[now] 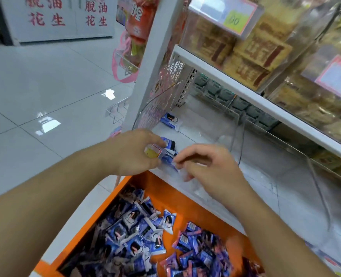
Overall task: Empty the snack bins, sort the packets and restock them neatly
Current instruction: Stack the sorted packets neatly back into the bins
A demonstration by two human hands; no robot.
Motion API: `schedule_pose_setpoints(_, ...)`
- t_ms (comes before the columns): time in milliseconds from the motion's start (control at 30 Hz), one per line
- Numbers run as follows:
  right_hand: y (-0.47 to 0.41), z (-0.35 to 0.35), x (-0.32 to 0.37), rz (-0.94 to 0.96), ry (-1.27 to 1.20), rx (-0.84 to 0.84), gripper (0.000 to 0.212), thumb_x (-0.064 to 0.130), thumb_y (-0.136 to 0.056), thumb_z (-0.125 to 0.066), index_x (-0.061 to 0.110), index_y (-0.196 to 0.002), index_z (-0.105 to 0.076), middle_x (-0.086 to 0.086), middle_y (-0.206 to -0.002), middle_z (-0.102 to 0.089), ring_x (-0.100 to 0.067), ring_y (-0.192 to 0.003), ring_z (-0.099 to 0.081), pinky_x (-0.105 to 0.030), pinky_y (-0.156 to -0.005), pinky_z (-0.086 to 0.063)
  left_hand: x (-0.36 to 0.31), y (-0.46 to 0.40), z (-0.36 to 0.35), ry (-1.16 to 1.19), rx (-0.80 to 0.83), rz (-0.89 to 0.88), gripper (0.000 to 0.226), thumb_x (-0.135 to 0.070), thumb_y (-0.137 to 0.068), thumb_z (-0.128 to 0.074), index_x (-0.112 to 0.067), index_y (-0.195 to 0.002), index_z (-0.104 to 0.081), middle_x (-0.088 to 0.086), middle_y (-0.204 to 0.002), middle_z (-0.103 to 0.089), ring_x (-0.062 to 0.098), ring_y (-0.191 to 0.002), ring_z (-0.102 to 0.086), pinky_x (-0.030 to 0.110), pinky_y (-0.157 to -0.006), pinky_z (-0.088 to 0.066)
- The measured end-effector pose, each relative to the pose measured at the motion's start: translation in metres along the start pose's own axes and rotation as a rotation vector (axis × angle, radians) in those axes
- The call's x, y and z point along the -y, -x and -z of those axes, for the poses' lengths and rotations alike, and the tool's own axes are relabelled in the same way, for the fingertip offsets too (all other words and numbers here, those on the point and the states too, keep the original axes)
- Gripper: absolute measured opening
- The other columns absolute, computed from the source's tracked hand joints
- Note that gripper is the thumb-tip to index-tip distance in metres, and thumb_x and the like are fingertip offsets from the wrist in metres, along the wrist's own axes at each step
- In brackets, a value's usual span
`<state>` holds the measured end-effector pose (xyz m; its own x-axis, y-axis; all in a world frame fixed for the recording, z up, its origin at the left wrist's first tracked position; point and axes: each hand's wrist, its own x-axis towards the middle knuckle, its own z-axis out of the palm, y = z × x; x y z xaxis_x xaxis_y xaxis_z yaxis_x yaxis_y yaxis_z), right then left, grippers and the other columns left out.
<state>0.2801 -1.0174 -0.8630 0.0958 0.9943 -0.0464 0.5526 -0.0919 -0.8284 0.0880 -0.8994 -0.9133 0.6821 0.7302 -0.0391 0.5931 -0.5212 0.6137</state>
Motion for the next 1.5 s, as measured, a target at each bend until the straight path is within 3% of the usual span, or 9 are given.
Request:
schedule_pose_setpoints(133, -0.067, 0.02, -0.009, -0.027, 0.196, -0.057, 0.036, -0.004, -0.091, -0.065, 0.027, -0.103, -0.08, 0.004, -0.099, -0.074, -0.017, -0.088, -0.073, -0.042, -0.073, -0.064, -0.004, 0.004, 0.005, 0.015, 0.017, -0.002, 0.045, -0.048, -0.097, -0.064, -0.045, -0.141, -0.053, -0.021, -0.155, -0.042, 0.005, -0.144, -0.037, 0.029, -0.119, -0.03)
schedule_pose_setpoints(367, -0.141, -0.006, -0.044, -0.09, 0.787, 0.477, 0.095, 0.03, -0.078, -0.093, 0.038, -0.158, -0.043, 0.006, -0.161, -0.044, -0.022, -0.137, -0.052, -0.03, -0.103, -0.046, -0.001, 0.013, 0.015, -0.02, -0.081, 0.081, 0.048, -0.034, -0.099, -0.065, -0.043, -0.144, -0.05, -0.022, -0.161, -0.036, 0.005, -0.148, -0.036, 0.025, -0.12, -0.027)
schedule_pose_setpoints(500, -0.147, -0.016, -0.063, -0.027, 0.844, 0.387, 0.08, 0.03, -0.067, -0.098, 0.032, -0.139, -0.065, 0.002, -0.142, -0.061, -0.021, -0.12, -0.061, -0.035, -0.099, -0.053, -0.001, 0.013, 0.015, -0.007, -0.079, 0.083, 0.047, -0.033, -0.1, -0.064, -0.045, -0.143, -0.051, -0.022, -0.161, -0.036, 0.003, -0.148, -0.034, 0.024, -0.119, -0.026)
schedule_pose_setpoints(700, -0.163, 0.002, -0.066, -0.009, 0.567, 0.114, 0.046, 0.007, -0.076, -0.087, 0.021, -0.118, -0.076, 0.011, -0.107, -0.062, -0.009, -0.09, -0.058, -0.008, -0.058, -0.038, 0.001, 0.01, 0.014, 0.009, -0.096, 0.081, 0.043, -0.037, -0.1, -0.062, -0.044, -0.141, -0.053, -0.024, -0.158, -0.039, 0.001, -0.145, -0.036, 0.021, -0.118, -0.026)
schedule_pose_setpoints(833, -0.195, 0.008, -0.068, 0.072, 0.478, -0.149, 0.043, 0.005, -0.075, -0.083, 0.016, -0.117, -0.077, -0.003, -0.11, -0.07, -0.018, -0.093, -0.066, -0.021, -0.075, -0.048, 0.006, 0.008, 0.011, 0.012, -0.109, 0.073, 0.043, -0.039, -0.1, -0.061, -0.045, -0.141, -0.051, -0.028, -0.155, -0.039, -0.005, -0.141, -0.036, 0.014, -0.11, -0.024)
schedule_pose_setpoints(1000, -0.238, -0.008, -0.086, 0.023, 0.49, -0.036, 0.057, 0.014, -0.068, -0.08, 0.017, -0.124, -0.068, -0.009, -0.12, -0.067, -0.025, -0.101, -0.067, -0.031, -0.079, -0.058, 0.015, 0.003, 0.005, 0.017, -0.133, 0.049, 0.041, -0.043, -0.1, -0.06, -0.048, -0.14, -0.05, -0.034, -0.149, -0.04, -0.011, -0.134, -0.037, 0.008, -0.106, -0.023)
schedule_pose_setpoints(1133, -0.244, -0.016, -0.097, 0.003, 0.53, -0.022, 0.076, 0.013, -0.069, -0.084, 0.018, -0.14, -0.059, -0.016, -0.135, -0.057, -0.03, -0.113, -0.064, -0.021, -0.082, -0.053, 0.016, -0.002, 0.001, 0.036, -0.142, 0.056, 0.036, -0.042, -0.099, -0.061, -0.049, -0.133, -0.051, -0.033, -0.144, -0.043, -0.007, -0.131, -0.043, 0.011, -0.101, -0.03)
schedule_pose_setpoints(1400, -0.197, -0.001, -0.081, -0.084, 0.429, -0.014, 0.046, -0.002, -0.073, -0.085, 0.021, -0.11, -0.072, 0.006, -0.092, -0.064, -0.012, -0.059, -0.058, -0.017, -0.043, -0.044, 0.008, 0.001, 0.004, 0.025, -0.119, 0.051, 0.035, -0.037, -0.099, -0.063, -0.046, -0.132, -0.054, -0.03, -0.143, -0.045, -0.008, -0.12, -0.041, 0.012, -0.095, -0.03)
schedule_pose_setpoints(1500, -0.173, 0.006, -0.062, -0.095, 0.384, -0.064, 0.033, 0.004, -0.077, -0.085, 0.026, -0.099, -0.073, 0.008, -0.099, -0.066, -0.021, -0.065, -0.064, -0.021, -0.044, -0.046, 0.004, 0.004, 0.005, 0.017, -0.103, 0.045, 0.039, -0.035, -0.099, -0.065, -0.043, -0.136, -0.054, -0.026, -0.149, -0.043, -0.005, -0.125, -0.042, 0.012, -0.101, -0.031)
